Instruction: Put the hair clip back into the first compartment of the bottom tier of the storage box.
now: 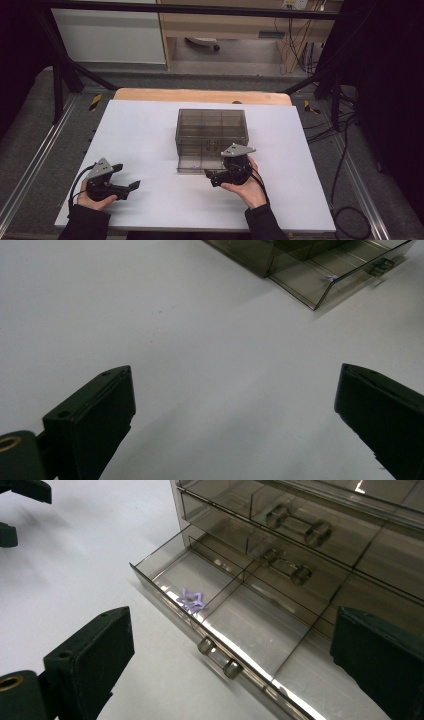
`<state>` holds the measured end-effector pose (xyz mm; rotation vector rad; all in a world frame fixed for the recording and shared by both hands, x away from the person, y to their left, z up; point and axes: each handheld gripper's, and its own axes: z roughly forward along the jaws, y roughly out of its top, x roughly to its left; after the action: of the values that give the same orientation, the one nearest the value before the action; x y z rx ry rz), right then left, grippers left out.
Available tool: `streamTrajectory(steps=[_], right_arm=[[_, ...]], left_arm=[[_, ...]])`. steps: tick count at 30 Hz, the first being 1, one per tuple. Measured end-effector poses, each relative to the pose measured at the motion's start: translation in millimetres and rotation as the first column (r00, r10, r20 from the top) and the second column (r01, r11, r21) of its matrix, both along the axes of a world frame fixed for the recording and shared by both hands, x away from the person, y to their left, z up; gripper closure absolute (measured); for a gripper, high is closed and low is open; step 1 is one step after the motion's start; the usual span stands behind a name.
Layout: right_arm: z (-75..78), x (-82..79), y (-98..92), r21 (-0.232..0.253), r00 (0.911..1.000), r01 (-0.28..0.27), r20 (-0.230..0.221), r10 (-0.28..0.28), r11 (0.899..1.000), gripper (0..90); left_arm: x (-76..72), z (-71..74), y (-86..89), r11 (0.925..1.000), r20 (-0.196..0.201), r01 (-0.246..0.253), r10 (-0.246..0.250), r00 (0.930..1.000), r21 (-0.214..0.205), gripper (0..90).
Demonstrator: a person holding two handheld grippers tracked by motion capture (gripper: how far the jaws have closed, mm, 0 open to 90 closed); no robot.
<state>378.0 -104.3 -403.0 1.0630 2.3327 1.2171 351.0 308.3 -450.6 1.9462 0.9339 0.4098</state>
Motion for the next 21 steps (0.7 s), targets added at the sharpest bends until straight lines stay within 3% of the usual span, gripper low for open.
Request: streamTrajectory(steps=[21], right_arm=[[-14.0, -7.6, -38.1, 0.001, 0.9987, 0.049, -0.014, -0.049, 0.999, 4.0]], left_arm=[[0.3, -0.7, 0.2, 1.0000, -0.002, 0.001, -0.001, 1.0000, 0.004, 2.1]])
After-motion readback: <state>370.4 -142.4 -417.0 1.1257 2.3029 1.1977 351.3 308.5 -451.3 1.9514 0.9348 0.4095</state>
